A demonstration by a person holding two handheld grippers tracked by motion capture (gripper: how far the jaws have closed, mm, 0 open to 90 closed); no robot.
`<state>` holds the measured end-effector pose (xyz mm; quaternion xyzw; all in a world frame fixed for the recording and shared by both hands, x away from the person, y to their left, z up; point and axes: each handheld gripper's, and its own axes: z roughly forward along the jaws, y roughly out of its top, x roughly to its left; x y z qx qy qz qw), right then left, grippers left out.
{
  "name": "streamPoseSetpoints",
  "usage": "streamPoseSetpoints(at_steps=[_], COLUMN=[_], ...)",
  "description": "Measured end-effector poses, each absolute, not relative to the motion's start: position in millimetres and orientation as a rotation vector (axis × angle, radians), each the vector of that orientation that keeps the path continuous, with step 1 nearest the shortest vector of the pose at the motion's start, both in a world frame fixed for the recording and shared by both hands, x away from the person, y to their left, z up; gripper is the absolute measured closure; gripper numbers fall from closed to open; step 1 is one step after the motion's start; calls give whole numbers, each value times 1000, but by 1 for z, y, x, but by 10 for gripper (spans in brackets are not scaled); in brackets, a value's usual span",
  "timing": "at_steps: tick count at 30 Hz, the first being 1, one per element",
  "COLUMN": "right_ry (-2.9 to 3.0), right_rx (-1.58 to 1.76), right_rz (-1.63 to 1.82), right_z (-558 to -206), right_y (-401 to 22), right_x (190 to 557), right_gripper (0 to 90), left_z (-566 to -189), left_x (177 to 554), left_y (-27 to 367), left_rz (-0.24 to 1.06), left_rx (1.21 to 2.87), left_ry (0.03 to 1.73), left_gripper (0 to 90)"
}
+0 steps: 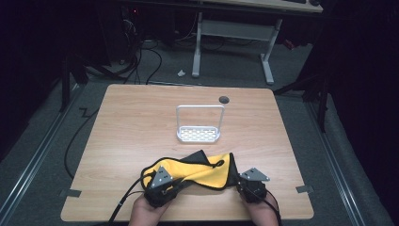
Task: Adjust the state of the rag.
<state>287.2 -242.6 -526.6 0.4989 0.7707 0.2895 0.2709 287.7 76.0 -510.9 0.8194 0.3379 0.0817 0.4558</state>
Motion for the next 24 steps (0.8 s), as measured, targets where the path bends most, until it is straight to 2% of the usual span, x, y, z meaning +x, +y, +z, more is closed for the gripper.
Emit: streamPoseSetpoints(at_steps=[8,10,11,13,14,16,19,24], right_ry=[1945,1917,1914,1920,1916,1916,1911,1934], right_rx=[1407,1444,1456,1461,1465,1463,1443,1385], right_rz=[713,735,717,720,735,748,799,850], right_z=[-527,-526,-525,-523,-518,-516,-508,-503], right_y=[-254,-262,-267,-269,-274,-275,-279,-269], right_x=[330,343,352,353,348,345,323,291], right_gripper=[816,775,706,674,634,629,616,599], left_z=[-528,-527,-528,-529,-530,-530,-526,-516], left_x=[274,274,274,275,275,274,271,275], left_y=[87,82,78,73,73,74,77,86], left_rz=[102,94,102,89,81,74,89,142], left_rx=[2064,2070,2079,2093,2089,2084,2077,2043], left_ry=[860,850,846,837,838,832,824,831], left_gripper=[821,814,796,775,713,694,611,528])
